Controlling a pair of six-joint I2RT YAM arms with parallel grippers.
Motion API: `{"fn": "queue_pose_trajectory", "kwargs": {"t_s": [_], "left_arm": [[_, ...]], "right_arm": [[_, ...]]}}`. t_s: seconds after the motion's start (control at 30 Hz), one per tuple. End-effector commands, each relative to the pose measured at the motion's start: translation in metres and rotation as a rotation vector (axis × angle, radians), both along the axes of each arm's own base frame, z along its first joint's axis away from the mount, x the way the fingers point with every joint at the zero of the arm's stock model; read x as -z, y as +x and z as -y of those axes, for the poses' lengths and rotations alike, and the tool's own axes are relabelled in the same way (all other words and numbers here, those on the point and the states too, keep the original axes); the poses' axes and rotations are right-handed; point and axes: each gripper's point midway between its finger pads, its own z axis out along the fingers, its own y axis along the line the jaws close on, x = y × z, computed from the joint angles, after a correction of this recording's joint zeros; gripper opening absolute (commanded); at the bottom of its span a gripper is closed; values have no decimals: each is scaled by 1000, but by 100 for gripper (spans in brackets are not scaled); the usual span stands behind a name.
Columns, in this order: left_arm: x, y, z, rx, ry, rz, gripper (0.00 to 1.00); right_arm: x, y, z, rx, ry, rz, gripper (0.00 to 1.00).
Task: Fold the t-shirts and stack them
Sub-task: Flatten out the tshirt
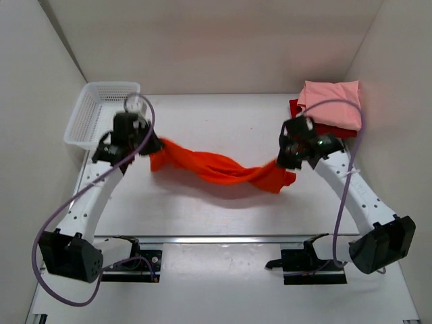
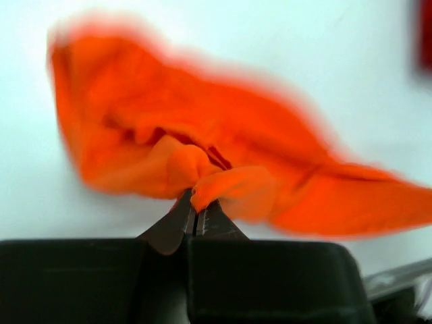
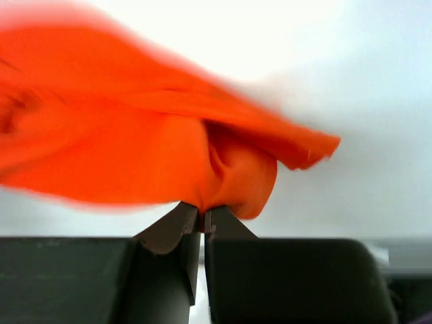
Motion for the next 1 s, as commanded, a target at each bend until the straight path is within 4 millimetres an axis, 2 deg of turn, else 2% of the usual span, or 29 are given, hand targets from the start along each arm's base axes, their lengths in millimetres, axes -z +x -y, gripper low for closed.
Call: {"fn": "queue_pose_trajectory", "kwargs": {"t_s": [0.0,0.03,0.07,0.1,0.17,0.3,0.37,0.4,0.43,0.5,0.53,0.6,0.63,0.7,0.73,0.77,0.8,0.97], "left_arm": [[-160,59,-7,-26,-30,360,0],[-196,71,-6,-31,-30,415,0],[-203,85,-10,-48,-27,413,0],[-232,95,-16,-66,-33,456,0],[-282,96,-22,-82,-38,545,0],[-301,84,-32,-120,-24,600,0],[-304,67,-30,-100,-55,615,0],[-308,59,-32,-104,-56,630,0],[-308,56,-30,-101,-61,632,0],[-323,38,-35,-125,-63,673,0],[-330,33,-34,-124,-57,687,0],[-348,21,-37,-149,-60,735,0],[-356,16,-36,-150,-64,755,0],[-374,2,-34,-145,-80,803,0],[-385,-5,-33,-143,-89,834,0],[-394,-11,-32,-141,-100,860,0],[-409,-20,-35,-154,-108,899,0],[-438,-44,-32,-148,-160,959,0]], "right_arm": [[-84,42,8,-63,-25,171,1],[-107,58,9,-87,-29,206,0],[-131,73,15,-82,-12,224,0],[-140,83,22,-79,-18,239,1],[-181,98,30,-83,-72,317,0],[-225,102,35,-86,-65,453,0],[-233,94,37,-85,-54,506,1],[-244,94,39,-84,-50,560,0],[-247,84,42,-83,-47,583,0],[-270,67,47,-94,-43,686,0],[-273,63,43,-111,-44,701,0],[-307,46,52,-96,-77,806,0],[-317,40,55,-93,-81,837,0],[-347,20,70,-71,-93,939,0],[-353,18,87,-31,-121,958,0],[-364,7,94,-16,-123,1003,0],[-370,-1,94,-11,-123,1035,0],[-378,-9,90,-24,-84,1071,0]]}}
